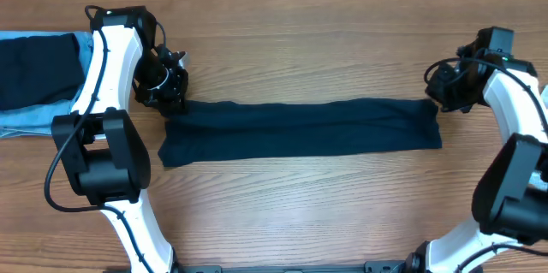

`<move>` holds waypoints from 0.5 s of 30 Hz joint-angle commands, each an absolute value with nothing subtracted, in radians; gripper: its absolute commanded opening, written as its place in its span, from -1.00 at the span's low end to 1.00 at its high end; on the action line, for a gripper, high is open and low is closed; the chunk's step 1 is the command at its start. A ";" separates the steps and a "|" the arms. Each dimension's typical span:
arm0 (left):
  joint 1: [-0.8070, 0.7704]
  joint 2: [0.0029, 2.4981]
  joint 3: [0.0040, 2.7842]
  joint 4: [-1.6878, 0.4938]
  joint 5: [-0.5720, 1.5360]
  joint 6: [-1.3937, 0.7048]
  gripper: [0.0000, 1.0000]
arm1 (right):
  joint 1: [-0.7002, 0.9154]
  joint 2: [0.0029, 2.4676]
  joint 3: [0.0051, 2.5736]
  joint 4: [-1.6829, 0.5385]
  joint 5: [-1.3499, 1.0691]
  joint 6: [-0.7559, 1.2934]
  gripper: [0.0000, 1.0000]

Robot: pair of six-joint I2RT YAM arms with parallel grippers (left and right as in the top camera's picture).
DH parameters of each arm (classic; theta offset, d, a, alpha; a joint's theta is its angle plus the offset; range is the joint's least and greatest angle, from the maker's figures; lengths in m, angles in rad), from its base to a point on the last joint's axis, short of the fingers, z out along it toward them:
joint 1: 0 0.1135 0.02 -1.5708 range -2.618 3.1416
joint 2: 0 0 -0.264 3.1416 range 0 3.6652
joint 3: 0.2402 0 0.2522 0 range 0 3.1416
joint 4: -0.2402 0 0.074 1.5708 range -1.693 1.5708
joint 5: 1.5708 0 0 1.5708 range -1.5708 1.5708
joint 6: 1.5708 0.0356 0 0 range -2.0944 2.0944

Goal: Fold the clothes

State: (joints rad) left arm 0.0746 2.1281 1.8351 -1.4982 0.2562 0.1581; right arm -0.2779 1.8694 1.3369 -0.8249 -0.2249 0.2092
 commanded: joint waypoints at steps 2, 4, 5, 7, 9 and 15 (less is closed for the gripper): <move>0.080 2.103 1.856 -1.503 0.251 0.173 -0.76 | -0.253 1.930 1.337 -0.816 -0.269 0.210 -0.55; 0.080 2.103 1.856 -1.507 0.251 0.173 -0.79 | -0.247 1.953 1.334 -0.836 -0.276 0.210 -0.70; 0.080 2.103 1.856 -1.507 0.251 0.173 -0.80 | -0.245 1.957 1.334 -0.861 -0.276 0.210 -0.76; 0.080 2.103 1.856 -1.507 0.251 0.173 -0.81 | -0.245 1.953 1.335 -0.908 -0.271 0.206 -0.78; 0.080 2.103 1.856 -1.507 0.245 0.173 -0.81 | -0.249 1.922 1.335 -0.956 -0.263 0.206 -0.80; 0.085 2.103 1.856 -1.514 0.224 0.172 -0.82 | -0.251 1.815 1.335 -1.070 -0.136 0.202 -0.80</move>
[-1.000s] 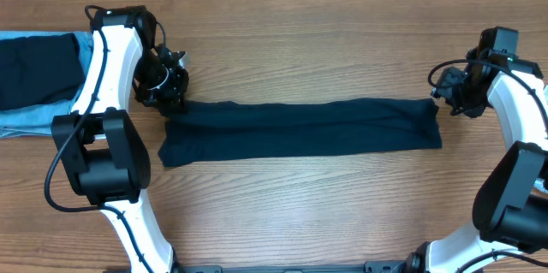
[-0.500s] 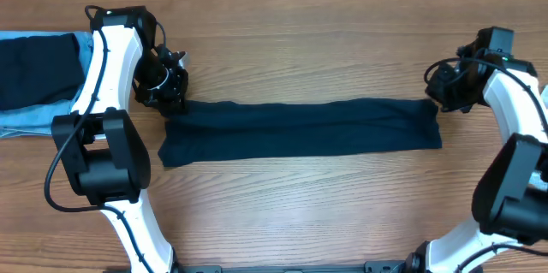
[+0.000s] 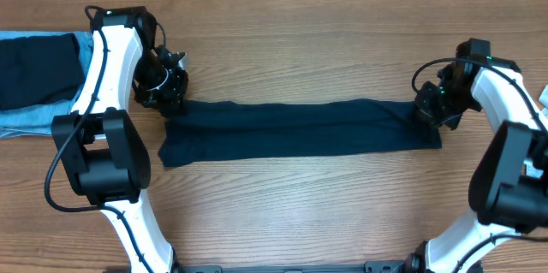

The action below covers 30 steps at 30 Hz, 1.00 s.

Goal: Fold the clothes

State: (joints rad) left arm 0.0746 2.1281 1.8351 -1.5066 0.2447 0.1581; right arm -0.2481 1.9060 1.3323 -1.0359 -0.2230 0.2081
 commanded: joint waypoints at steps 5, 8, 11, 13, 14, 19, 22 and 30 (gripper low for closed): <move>0.110 2.103 1.856 -1.534 0.225 0.166 -0.85 | -0.251 1.814 1.329 -1.126 -0.128 0.211 -0.80; 0.126 2.103 1.856 -1.535 0.232 0.159 -0.85 | -0.251 1.814 1.329 -1.104 -0.128 0.210 -0.12; 0.136 2.103 1.856 -1.533 0.238 0.159 -0.85 | -0.251 1.814 1.329 -1.081 -0.128 0.211 0.32; 0.136 2.103 1.856 -1.533 0.239 0.159 -0.85 | -0.256 1.814 1.329 -1.045 -0.128 0.211 0.35; 0.136 2.103 1.856 -1.531 0.244 0.160 -0.84 | -0.260 1.815 1.329 -1.025 -0.135 0.211 0.36; 0.136 2.103 1.856 -1.518 0.259 0.161 -0.83 | -0.263 1.819 1.328 -0.978 -0.181 0.214 0.33; 0.136 2.103 1.856 -1.517 0.260 0.161 -0.82 | -0.263 1.846 1.328 -0.962 -0.176 0.215 0.29; 0.136 2.103 1.856 -1.517 0.260 0.161 -0.82 | -0.258 1.959 1.328 -0.929 -0.192 0.235 0.00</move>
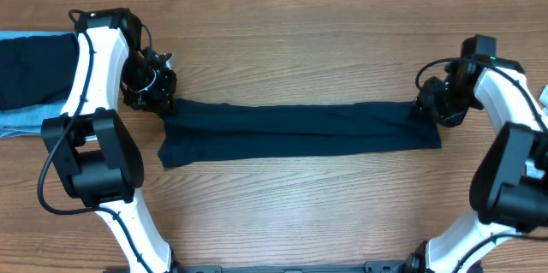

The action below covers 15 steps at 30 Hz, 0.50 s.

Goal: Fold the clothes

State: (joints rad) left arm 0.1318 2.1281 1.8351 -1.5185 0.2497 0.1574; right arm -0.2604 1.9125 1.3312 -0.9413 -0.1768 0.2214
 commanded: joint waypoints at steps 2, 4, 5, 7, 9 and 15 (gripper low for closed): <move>0.136 2.103 1.856 -1.517 0.260 0.160 -0.81 | -0.255 1.960 1.328 -0.913 -0.192 0.233 -0.23; 0.136 2.103 1.856 -1.516 0.260 0.161 -0.81 | -0.255 1.960 1.328 -0.898 -0.192 0.237 -0.36; 0.136 2.103 1.856 -1.516 0.260 0.161 -0.81 | -0.255 1.960 1.328 -0.896 -0.192 0.237 -0.46; 0.136 2.103 1.856 -1.517 0.260 0.161 -0.81 | -0.258 1.960 1.328 -0.890 -0.181 0.237 -0.56; 0.136 2.103 1.856 -1.516 0.259 0.161 -0.81 | -0.260 1.960 1.328 -0.877 -0.167 0.237 -0.70; 0.136 2.103 1.856 -1.510 0.259 0.161 -0.79 | -0.275 1.960 1.329 -0.773 -0.135 0.236 -0.92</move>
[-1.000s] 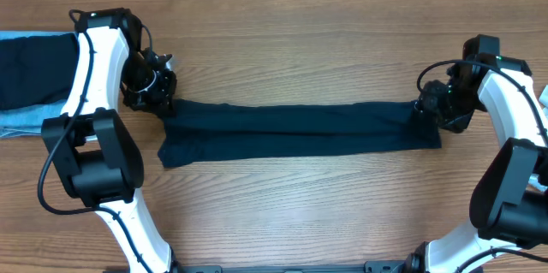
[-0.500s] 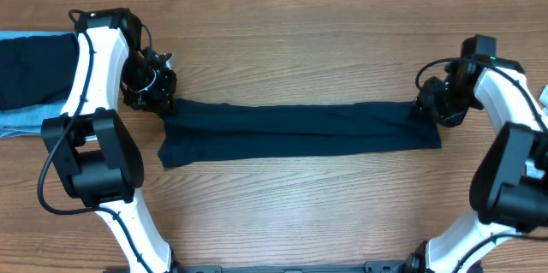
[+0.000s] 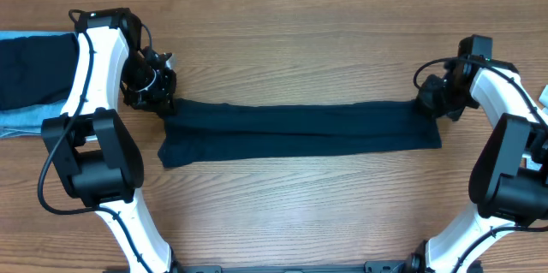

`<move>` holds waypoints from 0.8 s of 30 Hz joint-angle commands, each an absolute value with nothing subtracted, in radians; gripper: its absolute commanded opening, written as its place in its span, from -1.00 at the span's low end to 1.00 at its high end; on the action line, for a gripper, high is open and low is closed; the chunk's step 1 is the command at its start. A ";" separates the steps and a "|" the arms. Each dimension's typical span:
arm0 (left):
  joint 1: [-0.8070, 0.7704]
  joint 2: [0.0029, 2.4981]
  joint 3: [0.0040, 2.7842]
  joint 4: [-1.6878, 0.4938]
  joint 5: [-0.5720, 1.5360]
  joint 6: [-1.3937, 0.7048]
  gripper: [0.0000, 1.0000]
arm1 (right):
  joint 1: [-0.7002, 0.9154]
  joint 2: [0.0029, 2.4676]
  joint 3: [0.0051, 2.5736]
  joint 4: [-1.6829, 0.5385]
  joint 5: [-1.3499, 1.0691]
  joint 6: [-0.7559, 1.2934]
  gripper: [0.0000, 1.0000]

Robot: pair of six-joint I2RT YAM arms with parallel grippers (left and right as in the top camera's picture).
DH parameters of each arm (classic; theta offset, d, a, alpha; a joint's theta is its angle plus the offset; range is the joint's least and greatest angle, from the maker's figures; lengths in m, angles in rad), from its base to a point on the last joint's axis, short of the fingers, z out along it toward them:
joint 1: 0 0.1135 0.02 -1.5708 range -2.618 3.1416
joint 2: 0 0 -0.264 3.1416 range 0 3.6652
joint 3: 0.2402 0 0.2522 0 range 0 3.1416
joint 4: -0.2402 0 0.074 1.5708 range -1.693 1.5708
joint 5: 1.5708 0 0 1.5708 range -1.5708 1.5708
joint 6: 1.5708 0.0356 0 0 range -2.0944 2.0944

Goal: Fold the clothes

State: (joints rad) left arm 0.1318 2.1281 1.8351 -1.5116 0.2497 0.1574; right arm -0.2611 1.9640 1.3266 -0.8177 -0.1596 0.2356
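A dark navy garment [image 3: 300,132], folded into a long strip, lies across the middle of the wooden table [image 3: 300,213]. My left gripper [image 3: 161,102] sits at the strip's far left corner, and the cloth runs up into its fingers. At the far right corner, my right gripper [image 3: 425,104] rests on the cloth. The wrist hides its fingers, so their state does not show.
At the table's left edge a folded dark garment [image 3: 34,68] lies on a light blue one [image 3: 21,121]. Both arm bases stand at the near edge, left and right of the strip.
My right gripper has shifted a little toward the far side at the strip's right corner. The left gripper and the garment look unchanged.
At first my left gripper sat at the far left corner and my right gripper hovered just off the right end. Then the right gripper was on the far right corner. Later the left gripper stood further left, with the corner drawn along.
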 commanded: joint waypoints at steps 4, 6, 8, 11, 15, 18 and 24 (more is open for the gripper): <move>0.136 2.103 1.856 -1.509 0.259 0.161 -0.79 | -0.282 1.960 1.329 -0.696 -0.136 0.212 -0.92; 0.136 2.103 1.856 -1.509 0.259 0.161 -0.79 | -0.282 1.960 1.330 -0.662 -0.135 0.201 -0.92; 0.136 2.103 1.856 -1.510 0.259 0.161 -0.78 | -0.282 1.960 1.330 -0.642 -0.131 0.197 -0.92; 0.136 2.103 1.856 -1.510 0.258 0.161 -0.78 | -0.284 1.960 1.330 -0.632 -0.131 0.175 -0.92; 0.136 2.103 1.856 -1.514 0.255 0.161 -0.78 | -0.292 1.958 1.332 -0.710 -0.131 0.175 -0.92; 0.136 2.103 1.856 -1.519 0.254 0.161 -0.78 | -0.298 1.958 1.344 -0.797 -0.132 0.179 -0.92; 0.144 2.103 1.856 -1.553 0.236 0.160 -0.78 | -0.318 1.927 1.383 -0.950 -0.130 0.222 -0.92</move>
State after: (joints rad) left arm 0.1318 2.1281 1.8351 -1.5345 0.2493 0.1574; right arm -0.3004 1.9640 1.3445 -0.9260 -0.1425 0.2008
